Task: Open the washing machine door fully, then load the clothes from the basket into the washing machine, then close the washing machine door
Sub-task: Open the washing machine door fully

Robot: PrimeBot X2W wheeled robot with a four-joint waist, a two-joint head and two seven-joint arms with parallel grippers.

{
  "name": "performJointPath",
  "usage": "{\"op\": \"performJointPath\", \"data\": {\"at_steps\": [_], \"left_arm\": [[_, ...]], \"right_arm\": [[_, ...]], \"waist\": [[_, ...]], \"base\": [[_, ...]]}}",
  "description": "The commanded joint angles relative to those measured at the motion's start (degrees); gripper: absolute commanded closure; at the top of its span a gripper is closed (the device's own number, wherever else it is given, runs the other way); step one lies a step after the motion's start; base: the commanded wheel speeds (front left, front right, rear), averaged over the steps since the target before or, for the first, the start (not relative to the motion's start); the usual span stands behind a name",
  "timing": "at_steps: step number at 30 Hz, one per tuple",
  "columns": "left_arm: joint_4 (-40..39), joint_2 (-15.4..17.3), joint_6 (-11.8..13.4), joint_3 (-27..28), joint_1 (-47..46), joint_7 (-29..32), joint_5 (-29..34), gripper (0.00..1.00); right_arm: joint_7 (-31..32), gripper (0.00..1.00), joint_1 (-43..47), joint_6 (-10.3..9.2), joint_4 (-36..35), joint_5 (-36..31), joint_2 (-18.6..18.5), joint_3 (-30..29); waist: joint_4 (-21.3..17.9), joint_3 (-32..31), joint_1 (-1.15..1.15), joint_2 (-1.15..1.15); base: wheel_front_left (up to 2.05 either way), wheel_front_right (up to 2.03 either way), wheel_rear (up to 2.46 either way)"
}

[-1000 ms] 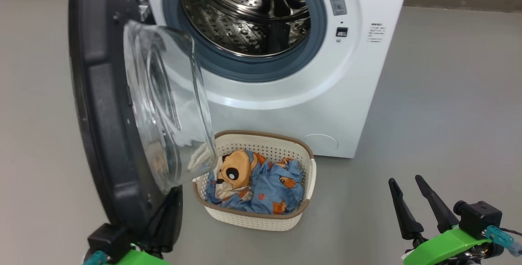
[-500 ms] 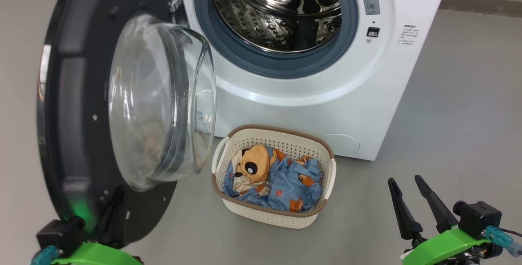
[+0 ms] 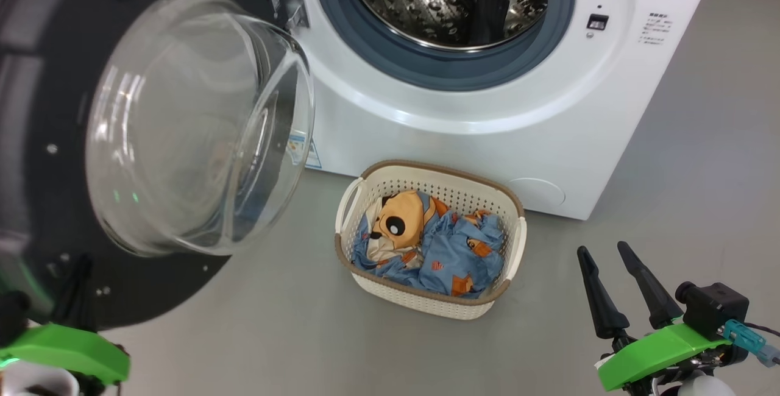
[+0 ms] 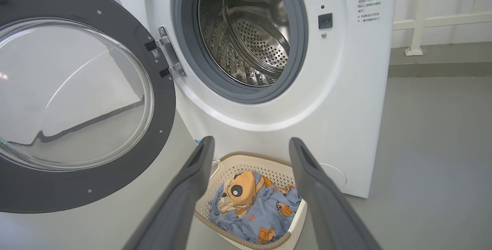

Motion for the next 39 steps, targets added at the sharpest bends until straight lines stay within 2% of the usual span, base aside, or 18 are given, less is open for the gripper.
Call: {"op": "performJointPath", "data": {"at_steps": [1, 7, 19, 29, 39], "left_arm": [[0.53, 4.09, 0.41, 3.56, -3.53, -0.05, -0.57, 1.00], [5.55, 7.51, 0.07, 4.37, -7.91, 0.05, -0.36, 1.00], [18.04, 13.47, -2.14, 1.23, -19.01, 0.69, 2.33, 1.00], [26.43, 14.76, -3.27, 0.09, -23.93, -1.34, 1.90, 1.00], [30.03, 14.43, -3.91, -2.15, -25.20, -3.39, 1.89, 1.00]], "right_arm": [[-0.69, 0.00, -1.94, 0.56, -1.37, -0.73, -0.31, 1.26], [-0.69, 0.00, -3.12, 0.56, -1.15, -1.06, 0.18, 1.42], [-0.69, 0.00, -5.07, 0.56, -0.45, -1.12, 0.66, 1.59], [-0.69, 0.00, -4.94, 0.56, -0.35, -0.70, 1.15, 1.50], [-0.69, 0.00, -4.72, 0.56, -0.30, -0.62, 1.02, 1.10]], "waist": [[0.82, 1.26, 0.00, 0.00], [1.57, 2.72, 0.00, 0.00], [1.83, 4.06, 0.00, 0.00], [0.92, 3.75, 0.00, 0.00], [1.02, 3.15, 0.00, 0.00]], "base": [[0.00, 0.00, 0.00], [0.00, 0.00, 0.00], [0.00, 0.00, 0.00], [0.00, 0.00, 0.00], [0.00, 0.00, 0.00]]}}
